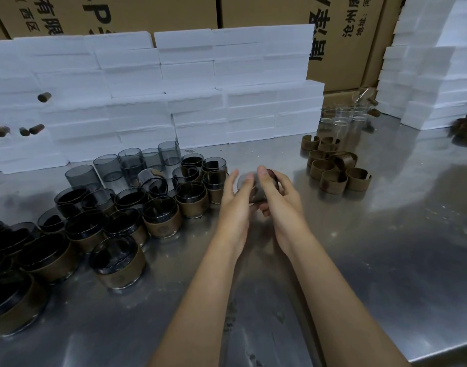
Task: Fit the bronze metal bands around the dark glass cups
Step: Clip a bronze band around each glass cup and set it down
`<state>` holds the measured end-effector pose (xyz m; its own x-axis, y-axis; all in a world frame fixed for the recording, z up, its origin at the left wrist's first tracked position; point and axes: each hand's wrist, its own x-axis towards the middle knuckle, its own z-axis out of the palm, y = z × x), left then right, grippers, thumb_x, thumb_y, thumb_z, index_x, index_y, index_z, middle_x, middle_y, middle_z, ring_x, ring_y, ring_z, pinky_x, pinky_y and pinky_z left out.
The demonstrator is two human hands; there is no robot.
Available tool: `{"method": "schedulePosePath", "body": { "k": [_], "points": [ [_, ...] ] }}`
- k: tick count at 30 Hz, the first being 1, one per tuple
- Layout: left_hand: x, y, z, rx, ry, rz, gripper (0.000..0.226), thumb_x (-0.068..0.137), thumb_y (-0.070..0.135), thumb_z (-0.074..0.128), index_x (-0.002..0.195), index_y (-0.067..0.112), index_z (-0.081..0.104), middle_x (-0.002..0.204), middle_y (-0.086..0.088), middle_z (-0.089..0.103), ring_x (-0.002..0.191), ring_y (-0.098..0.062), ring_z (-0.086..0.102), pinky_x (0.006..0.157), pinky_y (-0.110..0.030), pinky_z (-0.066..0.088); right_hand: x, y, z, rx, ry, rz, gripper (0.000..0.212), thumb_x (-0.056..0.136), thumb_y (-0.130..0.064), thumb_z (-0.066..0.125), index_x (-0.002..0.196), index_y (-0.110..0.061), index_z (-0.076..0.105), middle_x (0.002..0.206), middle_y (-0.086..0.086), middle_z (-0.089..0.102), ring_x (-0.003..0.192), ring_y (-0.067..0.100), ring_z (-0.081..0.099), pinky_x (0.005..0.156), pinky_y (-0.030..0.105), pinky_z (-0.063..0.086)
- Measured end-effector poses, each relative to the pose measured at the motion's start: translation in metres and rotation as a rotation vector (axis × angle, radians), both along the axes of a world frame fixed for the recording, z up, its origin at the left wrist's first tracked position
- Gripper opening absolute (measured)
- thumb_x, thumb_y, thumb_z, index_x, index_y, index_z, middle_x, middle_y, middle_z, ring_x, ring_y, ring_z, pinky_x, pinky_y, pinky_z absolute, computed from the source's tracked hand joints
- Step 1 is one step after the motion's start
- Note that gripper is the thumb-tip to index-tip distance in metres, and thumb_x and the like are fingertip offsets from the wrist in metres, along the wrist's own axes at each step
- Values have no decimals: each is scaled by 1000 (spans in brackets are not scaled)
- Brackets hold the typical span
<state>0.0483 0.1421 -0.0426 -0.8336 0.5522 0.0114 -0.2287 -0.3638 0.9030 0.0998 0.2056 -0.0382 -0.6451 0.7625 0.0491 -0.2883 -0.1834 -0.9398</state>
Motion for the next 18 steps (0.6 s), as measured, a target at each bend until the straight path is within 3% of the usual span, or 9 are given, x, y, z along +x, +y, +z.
{"method": "schedulePosePath", "body": {
  "k": [2,7,10,14,16,18],
  "points": [
    [-2,-1,0,32,-7,-15,32,108,27,49,139,28,50,110,-2,76,103,-21,72,75,-28,58,1,0,-1,-15,12,-1,30,91,-32,76,116,-16,70,89,-3,75,67,1,66,54,14,47],
    [-4,-4,2,71,-74,-28,33,102,32,59,132,18,57,136,-23,62,110,-28,64,86,-36,52,-4,4,-5,34,6,-53,21,99,-16,67,117,-5,69,74,-6,68,57,5,59,52,15,44],
    [-7,-3,-1,64,-54,-24,43,93,27,71,133,16,57,131,-18,65,104,-24,66,83,-36,56,-4,8,-6,82,-44,-54,17,105,-11,54,109,-11,71,86,4,69,57,15,59,49,20,46],
    [-12,-1,-5,71,-112,-36,35,95,17,69,129,14,62,129,-15,66,103,-26,67,89,-42,58,-1,19,-7,-6,-107,-116,28,104,-6,46,105,-10,73,79,2,64,50,12,57,48,19,45],
    [-16,-1,-5,80,-146,-51,28,94,17,70,122,18,64,119,-9,66,96,-22,69,81,-37,61,0,32,-9,76,-186,-250,28,101,-3,46,111,-9,71,84,1,62,68,17,61,57,19,48],
    [-19,-1,-6,94,-165,-80,26,94,16,70,119,20,65,115,-6,67,90,-18,70,81,-36,61,2,47,-8,348,-385,-411,28,97,-6,51,114,-13,71,108,4,66,103,26,59,86,29,47]
  ]
}}
